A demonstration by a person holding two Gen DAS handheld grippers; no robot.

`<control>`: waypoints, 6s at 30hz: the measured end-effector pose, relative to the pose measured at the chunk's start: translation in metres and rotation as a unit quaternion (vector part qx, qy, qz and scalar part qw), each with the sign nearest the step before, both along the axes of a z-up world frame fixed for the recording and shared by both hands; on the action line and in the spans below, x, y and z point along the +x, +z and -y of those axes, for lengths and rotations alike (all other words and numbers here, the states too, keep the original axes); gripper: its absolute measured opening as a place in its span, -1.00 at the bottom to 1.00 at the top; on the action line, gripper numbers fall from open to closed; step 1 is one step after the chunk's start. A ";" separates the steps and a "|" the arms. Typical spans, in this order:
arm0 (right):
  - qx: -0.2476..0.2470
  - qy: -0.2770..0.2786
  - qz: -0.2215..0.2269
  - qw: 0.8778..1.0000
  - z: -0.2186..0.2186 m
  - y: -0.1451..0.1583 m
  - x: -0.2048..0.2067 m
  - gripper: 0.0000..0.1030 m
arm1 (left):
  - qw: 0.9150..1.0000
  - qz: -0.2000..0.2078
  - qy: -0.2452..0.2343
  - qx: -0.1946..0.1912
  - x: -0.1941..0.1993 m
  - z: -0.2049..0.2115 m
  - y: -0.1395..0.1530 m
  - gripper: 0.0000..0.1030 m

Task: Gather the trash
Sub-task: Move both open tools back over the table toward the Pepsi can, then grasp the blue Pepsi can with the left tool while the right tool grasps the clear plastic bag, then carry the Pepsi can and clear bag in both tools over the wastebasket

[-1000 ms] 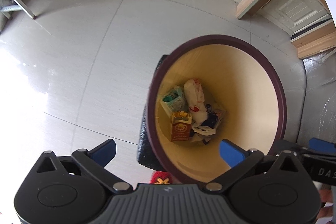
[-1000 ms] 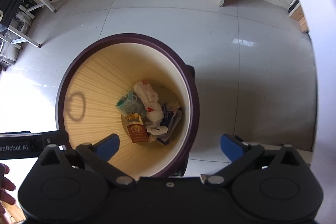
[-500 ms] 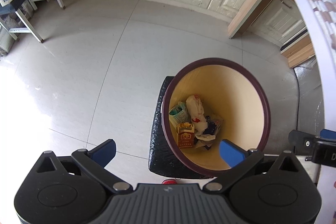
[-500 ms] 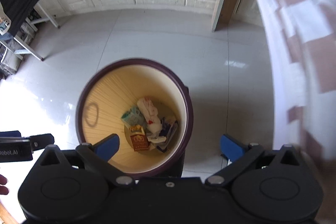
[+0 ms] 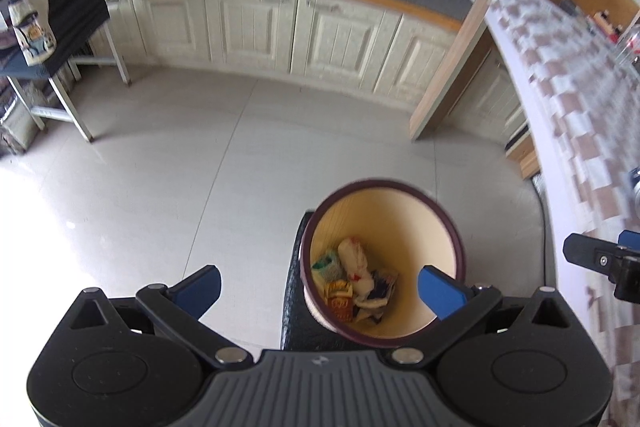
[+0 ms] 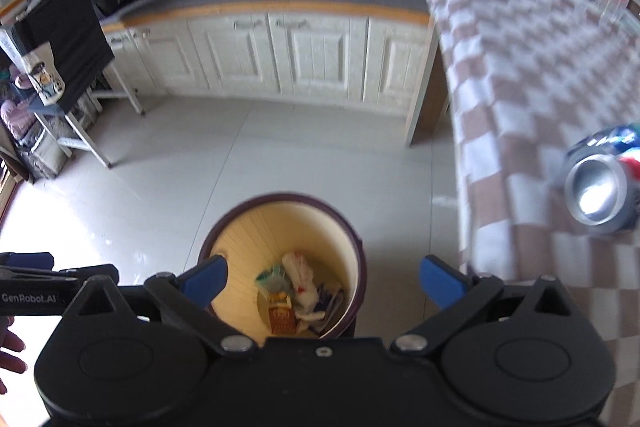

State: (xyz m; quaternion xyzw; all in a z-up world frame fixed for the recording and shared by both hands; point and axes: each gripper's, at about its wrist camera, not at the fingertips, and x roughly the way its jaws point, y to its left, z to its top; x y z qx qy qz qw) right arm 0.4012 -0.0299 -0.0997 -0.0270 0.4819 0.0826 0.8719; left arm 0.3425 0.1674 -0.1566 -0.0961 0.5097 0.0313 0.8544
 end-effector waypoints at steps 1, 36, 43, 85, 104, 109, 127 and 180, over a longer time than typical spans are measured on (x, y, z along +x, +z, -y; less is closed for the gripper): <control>0.000 -0.001 0.010 1.000 0.003 0.007 -0.004 1.00 | 1.000 0.009 0.001 0.000 -0.002 0.002 0.006 1.00; -0.009 -0.042 0.273 0.961 0.250 0.138 -0.124 1.00 | 0.970 0.235 -0.066 0.002 -0.055 0.253 0.148 1.00; -0.037 -0.043 0.275 0.960 0.306 0.126 -0.128 1.00 | 0.964 0.244 -0.109 -0.006 -0.038 0.316 0.149 1.00; -0.314 0.172 0.159 0.920 0.331 -0.021 -0.077 -0.71 | 0.857 0.101 -0.436 0.255 0.098 0.460 0.002 -0.24; -0.058 0.020 0.127 0.990 0.347 0.035 -0.088 -0.89 | 0.948 0.101 -0.301 0.000 0.037 0.406 0.056 -0.34; -0.016 -0.011 0.124 0.992 0.350 0.047 -0.098 -0.90 | 0.954 0.117 -0.276 -0.019 0.016 0.395 0.065 -0.34; 0.027 -0.064 0.141 0.988 0.330 0.089 -0.128 -0.90 | 0.959 0.190 -0.207 -0.028 -0.042 0.357 0.103 -0.35; 0.012 0.060 -0.057 0.996 0.004 -0.060 0.072 -0.90 | 0.993 -0.030 -0.022 -0.110 0.083 0.030 -0.090 -0.35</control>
